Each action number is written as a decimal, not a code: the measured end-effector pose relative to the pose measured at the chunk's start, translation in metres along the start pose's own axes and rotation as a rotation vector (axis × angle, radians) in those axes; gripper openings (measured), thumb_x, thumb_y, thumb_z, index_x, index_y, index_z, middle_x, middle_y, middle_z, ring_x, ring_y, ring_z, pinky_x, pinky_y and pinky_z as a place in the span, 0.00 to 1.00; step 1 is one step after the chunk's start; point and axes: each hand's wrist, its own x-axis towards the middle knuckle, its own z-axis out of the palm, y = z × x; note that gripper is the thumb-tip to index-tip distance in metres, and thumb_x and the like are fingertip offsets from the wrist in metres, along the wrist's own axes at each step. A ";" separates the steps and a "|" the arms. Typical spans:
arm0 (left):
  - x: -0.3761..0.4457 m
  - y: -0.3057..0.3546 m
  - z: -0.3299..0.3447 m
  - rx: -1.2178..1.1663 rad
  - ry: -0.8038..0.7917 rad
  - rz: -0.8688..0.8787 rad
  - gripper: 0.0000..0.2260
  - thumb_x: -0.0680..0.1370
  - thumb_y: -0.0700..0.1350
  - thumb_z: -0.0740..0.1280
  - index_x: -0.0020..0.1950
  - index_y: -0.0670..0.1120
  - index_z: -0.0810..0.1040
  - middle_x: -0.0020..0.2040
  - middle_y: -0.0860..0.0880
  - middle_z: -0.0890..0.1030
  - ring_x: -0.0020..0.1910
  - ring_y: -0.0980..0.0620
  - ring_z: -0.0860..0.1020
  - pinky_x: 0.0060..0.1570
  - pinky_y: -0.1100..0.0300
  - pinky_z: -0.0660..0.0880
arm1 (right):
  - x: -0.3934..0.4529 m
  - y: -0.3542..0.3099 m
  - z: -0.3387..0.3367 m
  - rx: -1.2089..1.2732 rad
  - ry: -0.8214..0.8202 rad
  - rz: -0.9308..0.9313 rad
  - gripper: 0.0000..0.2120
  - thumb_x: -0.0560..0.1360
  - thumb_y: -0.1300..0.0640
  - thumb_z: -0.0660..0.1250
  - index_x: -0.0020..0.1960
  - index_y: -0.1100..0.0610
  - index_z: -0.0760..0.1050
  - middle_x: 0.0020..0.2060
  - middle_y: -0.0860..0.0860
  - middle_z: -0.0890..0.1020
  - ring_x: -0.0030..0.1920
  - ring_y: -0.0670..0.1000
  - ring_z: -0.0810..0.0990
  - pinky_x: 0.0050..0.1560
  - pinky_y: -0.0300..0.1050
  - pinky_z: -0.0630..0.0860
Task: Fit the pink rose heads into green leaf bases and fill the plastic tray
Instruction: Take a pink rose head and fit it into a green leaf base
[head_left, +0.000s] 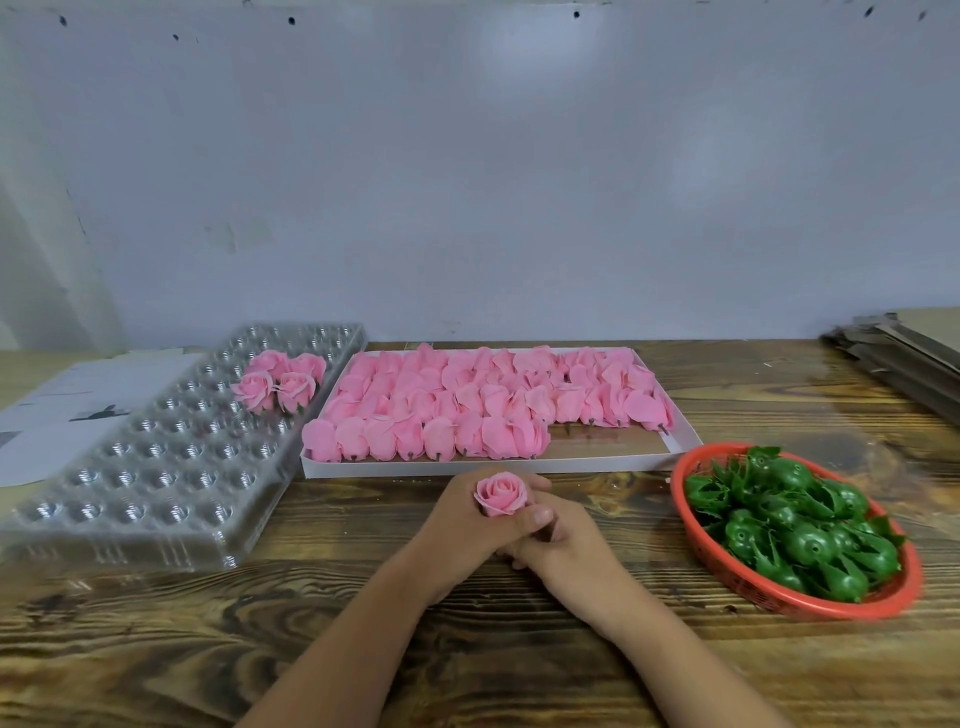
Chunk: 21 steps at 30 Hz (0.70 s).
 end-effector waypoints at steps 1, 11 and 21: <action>0.000 0.001 0.001 -0.017 0.005 -0.011 0.06 0.75 0.45 0.76 0.49 0.57 0.86 0.55 0.57 0.85 0.55 0.58 0.82 0.49 0.66 0.77 | 0.000 0.000 0.000 0.005 0.011 0.010 0.13 0.76 0.68 0.65 0.49 0.52 0.81 0.42 0.51 0.85 0.42 0.45 0.81 0.40 0.39 0.77; -0.002 0.013 -0.009 -0.177 0.135 0.126 0.02 0.73 0.52 0.76 0.42 0.55 0.88 0.60 0.56 0.84 0.63 0.58 0.79 0.57 0.66 0.76 | 0.001 0.005 0.003 -0.092 -0.025 0.002 0.09 0.77 0.64 0.68 0.46 0.51 0.79 0.34 0.48 0.78 0.36 0.48 0.73 0.41 0.49 0.71; -0.001 0.003 -0.002 -0.038 0.053 0.092 0.08 0.71 0.46 0.79 0.47 0.58 0.87 0.57 0.56 0.86 0.59 0.56 0.82 0.55 0.65 0.77 | -0.003 -0.002 0.001 -0.074 -0.028 -0.028 0.12 0.77 0.68 0.67 0.53 0.54 0.80 0.46 0.46 0.85 0.50 0.44 0.82 0.52 0.39 0.77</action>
